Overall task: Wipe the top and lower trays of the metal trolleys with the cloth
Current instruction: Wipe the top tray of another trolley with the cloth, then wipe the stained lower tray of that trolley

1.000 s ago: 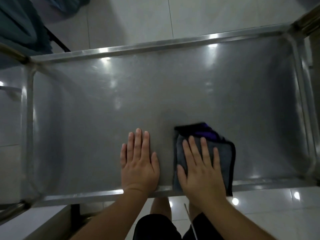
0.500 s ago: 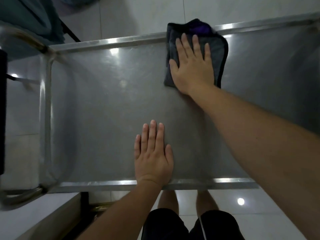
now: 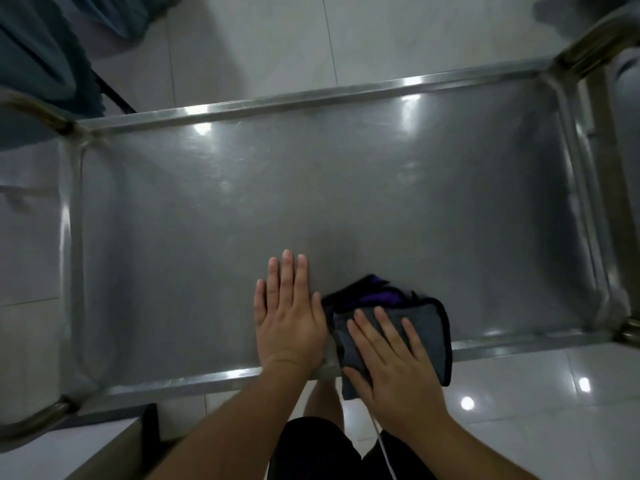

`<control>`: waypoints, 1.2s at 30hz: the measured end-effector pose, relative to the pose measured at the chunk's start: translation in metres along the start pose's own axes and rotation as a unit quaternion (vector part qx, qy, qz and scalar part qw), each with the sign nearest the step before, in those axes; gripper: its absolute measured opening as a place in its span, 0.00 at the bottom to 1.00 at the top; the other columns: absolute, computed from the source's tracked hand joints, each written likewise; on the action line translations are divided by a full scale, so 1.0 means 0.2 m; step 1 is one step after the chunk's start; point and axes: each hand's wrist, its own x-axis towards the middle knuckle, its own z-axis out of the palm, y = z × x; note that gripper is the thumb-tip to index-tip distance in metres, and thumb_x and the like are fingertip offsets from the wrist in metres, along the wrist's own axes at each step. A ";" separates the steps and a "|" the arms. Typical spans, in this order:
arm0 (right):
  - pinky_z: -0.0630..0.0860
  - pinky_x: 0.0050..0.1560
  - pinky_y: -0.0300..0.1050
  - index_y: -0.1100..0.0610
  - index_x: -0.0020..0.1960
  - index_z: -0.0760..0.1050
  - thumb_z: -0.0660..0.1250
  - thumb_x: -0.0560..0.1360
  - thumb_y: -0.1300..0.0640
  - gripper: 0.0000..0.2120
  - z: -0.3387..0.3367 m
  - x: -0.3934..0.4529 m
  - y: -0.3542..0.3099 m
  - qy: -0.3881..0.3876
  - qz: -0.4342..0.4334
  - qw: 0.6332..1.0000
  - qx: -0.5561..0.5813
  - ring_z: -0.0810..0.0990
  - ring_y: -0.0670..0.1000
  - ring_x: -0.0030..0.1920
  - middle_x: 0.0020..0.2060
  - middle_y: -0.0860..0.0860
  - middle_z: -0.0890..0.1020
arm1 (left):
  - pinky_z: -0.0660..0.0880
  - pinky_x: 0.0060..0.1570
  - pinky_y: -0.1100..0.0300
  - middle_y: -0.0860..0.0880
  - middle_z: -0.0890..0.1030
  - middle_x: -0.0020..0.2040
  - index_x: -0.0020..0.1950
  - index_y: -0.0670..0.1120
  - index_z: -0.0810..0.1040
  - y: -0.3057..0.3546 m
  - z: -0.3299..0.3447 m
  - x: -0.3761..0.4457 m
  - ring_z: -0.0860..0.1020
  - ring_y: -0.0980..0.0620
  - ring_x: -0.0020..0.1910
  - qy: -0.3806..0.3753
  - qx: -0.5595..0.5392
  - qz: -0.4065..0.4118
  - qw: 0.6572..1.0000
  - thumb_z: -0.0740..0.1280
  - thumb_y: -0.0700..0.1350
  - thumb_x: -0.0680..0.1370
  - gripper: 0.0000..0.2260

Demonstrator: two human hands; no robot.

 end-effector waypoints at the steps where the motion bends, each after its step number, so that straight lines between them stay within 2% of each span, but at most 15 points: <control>1: 0.56 0.79 0.63 0.52 0.80 0.66 0.55 0.85 0.42 0.27 0.00 -0.02 0.01 0.022 -0.022 1.000 -0.002 0.62 0.53 0.81 0.80 0.48 0.65 | 0.40 0.82 0.49 0.51 0.44 0.87 0.87 0.51 0.47 0.00 0.00 0.00 0.41 0.52 0.85 -0.002 0.002 0.002 1.000 0.48 0.55 0.86 0.29; 4: 0.67 0.74 0.64 0.54 0.69 0.79 0.62 0.82 0.50 0.19 0.00 -0.03 0.03 0.084 -0.049 0.995 -0.006 0.75 0.53 0.72 0.71 0.48 0.78 | 0.39 0.83 0.49 0.51 0.45 0.87 0.87 0.52 0.46 -0.01 -0.04 0.00 0.41 0.52 0.85 -0.010 -0.002 0.009 1.000 0.48 0.56 0.86 0.29; 7: 0.72 0.68 0.60 0.55 0.60 0.83 0.64 0.81 0.50 0.14 -0.03 0.01 -0.02 0.120 -0.007 0.993 0.011 0.81 0.53 0.61 0.58 0.50 0.84 | 0.33 0.81 0.52 0.53 0.40 0.87 0.87 0.53 0.41 -0.02 -0.08 0.00 0.35 0.54 0.84 -0.045 -0.016 0.023 0.999 0.45 0.58 0.86 0.30; 10: 0.74 0.56 0.53 0.53 0.49 0.79 0.61 0.83 0.48 0.12 -0.11 0.03 -0.08 0.117 0.024 0.993 0.016 0.78 0.55 0.45 0.42 0.50 0.80 | 0.34 0.81 0.52 0.52 0.39 0.87 0.87 0.52 0.41 -0.02 -0.15 0.02 0.35 0.52 0.84 -0.078 -0.027 0.023 0.996 0.47 0.58 0.86 0.31; 12: 0.72 0.47 0.52 0.53 0.44 0.76 0.58 0.84 0.46 0.16 -0.19 0.05 -0.11 0.058 0.042 0.997 -0.005 0.76 0.55 0.41 0.37 0.50 0.78 | 0.39 0.82 0.50 0.50 0.43 0.87 0.87 0.50 0.45 0.00 -0.21 0.03 0.40 0.50 0.85 -0.105 -0.046 0.015 0.993 0.51 0.57 0.86 0.31; 14: 0.68 0.43 0.52 0.53 0.44 0.76 0.53 0.85 0.43 0.20 -0.27 0.07 -0.13 -0.033 0.059 0.997 -0.028 0.78 0.56 0.41 0.38 0.51 0.80 | 0.45 0.83 0.48 0.49 0.47 0.87 0.87 0.49 0.49 0.02 -0.27 0.03 0.44 0.48 0.86 -0.137 -0.067 0.008 0.988 0.53 0.56 0.86 0.31; 16: 0.66 0.43 0.53 0.52 0.45 0.74 0.50 0.85 0.41 0.21 -0.33 0.06 -0.14 -0.092 0.068 0.993 -0.036 0.80 0.57 0.45 0.42 0.52 0.82 | 0.50 0.82 0.46 0.48 0.50 0.87 0.86 0.48 0.54 0.03 -0.33 -0.03 0.49 0.46 0.85 -0.171 -0.077 0.015 0.982 0.55 0.56 0.86 0.29; 19: 0.66 0.41 0.51 0.54 0.45 0.77 0.53 0.84 0.42 0.22 -0.39 0.00 -0.18 -0.109 0.075 0.991 -0.017 0.81 0.58 0.46 0.44 0.54 0.84 | 0.57 0.80 0.44 0.47 0.55 0.86 0.84 0.48 0.60 0.04 -0.40 -0.19 0.55 0.45 0.84 -0.196 -0.068 0.038 0.977 0.58 0.55 0.86 0.27; 23: 0.70 0.41 0.50 0.55 0.49 0.79 0.53 0.84 0.41 0.23 -0.43 -0.17 -0.17 -0.151 0.066 0.986 -0.013 0.82 0.59 0.48 0.47 0.56 0.84 | 0.62 0.77 0.47 0.46 0.61 0.84 0.81 0.49 0.66 0.00 -0.45 -0.45 0.62 0.44 0.81 -0.167 -0.040 0.056 0.984 0.59 0.54 0.86 0.24; 29: 0.68 0.44 0.50 0.56 0.54 0.79 0.52 0.85 0.43 0.22 -0.51 -0.45 -0.17 -0.142 0.049 0.988 -0.038 0.82 0.59 0.52 0.52 0.57 0.84 | 0.63 0.77 0.45 0.47 0.61 0.84 0.84 0.49 0.62 -0.03 -0.50 -0.91 0.61 0.44 0.81 -0.153 -0.035 0.039 0.987 0.59 0.55 0.85 0.27; 33: 0.71 0.42 0.53 0.61 0.63 0.75 0.55 0.86 0.54 0.15 -0.51 -0.67 -0.21 -0.174 0.028 0.984 -0.030 0.80 0.62 0.53 0.55 0.59 0.81 | 0.62 0.78 0.44 0.48 0.60 0.85 0.84 0.50 0.60 -0.04 -0.50 -1.22 0.61 0.44 0.81 -0.186 -0.016 0.030 0.982 0.57 0.55 0.86 0.26; 36: 0.70 0.44 0.52 0.57 0.56 0.77 0.53 0.85 0.50 0.16 -0.51 -0.78 -0.28 -0.177 0.048 0.982 -0.044 0.81 0.60 0.52 0.50 0.56 0.81 | 0.66 0.74 0.47 0.48 0.63 0.83 0.84 0.50 0.62 -0.07 -0.52 -1.41 0.65 0.43 0.79 -0.198 -0.006 0.033 0.980 0.56 0.53 0.86 0.26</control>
